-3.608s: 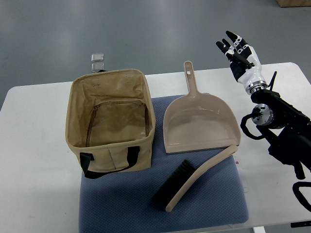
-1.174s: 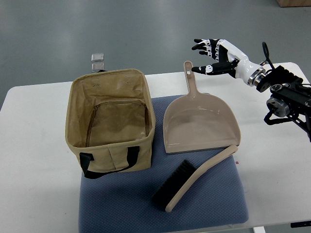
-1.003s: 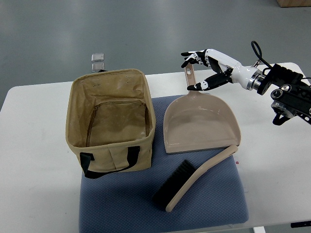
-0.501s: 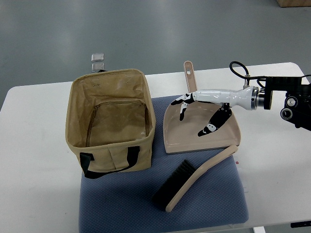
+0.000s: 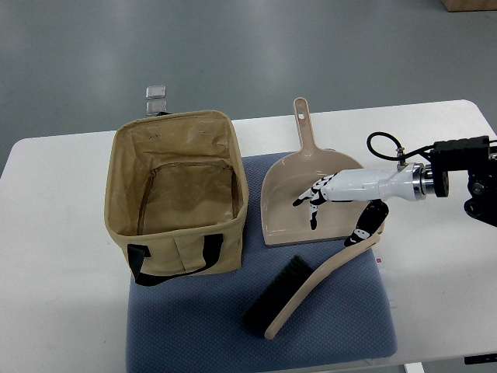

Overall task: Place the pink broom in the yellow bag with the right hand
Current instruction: 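Lower the right hand onto the beige brush handle and close fingers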

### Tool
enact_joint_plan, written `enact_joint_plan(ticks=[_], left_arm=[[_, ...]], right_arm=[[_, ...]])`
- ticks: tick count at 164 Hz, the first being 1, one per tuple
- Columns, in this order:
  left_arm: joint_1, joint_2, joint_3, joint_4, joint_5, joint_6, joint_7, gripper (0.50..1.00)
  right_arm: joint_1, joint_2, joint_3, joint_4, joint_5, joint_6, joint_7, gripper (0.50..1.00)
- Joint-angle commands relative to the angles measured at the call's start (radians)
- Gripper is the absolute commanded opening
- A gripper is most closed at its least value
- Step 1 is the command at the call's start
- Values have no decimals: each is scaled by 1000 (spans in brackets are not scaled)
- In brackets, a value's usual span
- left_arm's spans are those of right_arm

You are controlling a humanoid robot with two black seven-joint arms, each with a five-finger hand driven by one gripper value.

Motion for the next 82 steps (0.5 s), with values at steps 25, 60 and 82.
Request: enact_joint_plan(ticks=[25, 60, 82], left_arm=[[0, 0, 0, -1, 0, 0, 0, 1000], [0, 0, 0, -1, 0, 0, 0, 1000], [0, 0, 0, -1, 0, 0, 0, 1000]], right_arm=[[-72, -4, -5, 27, -32, -42, -11, 930], [-89, 10, -4, 20, -43, -87, -51, 928], [-108, 18, -4, 20, -69, -98, -51, 928]])
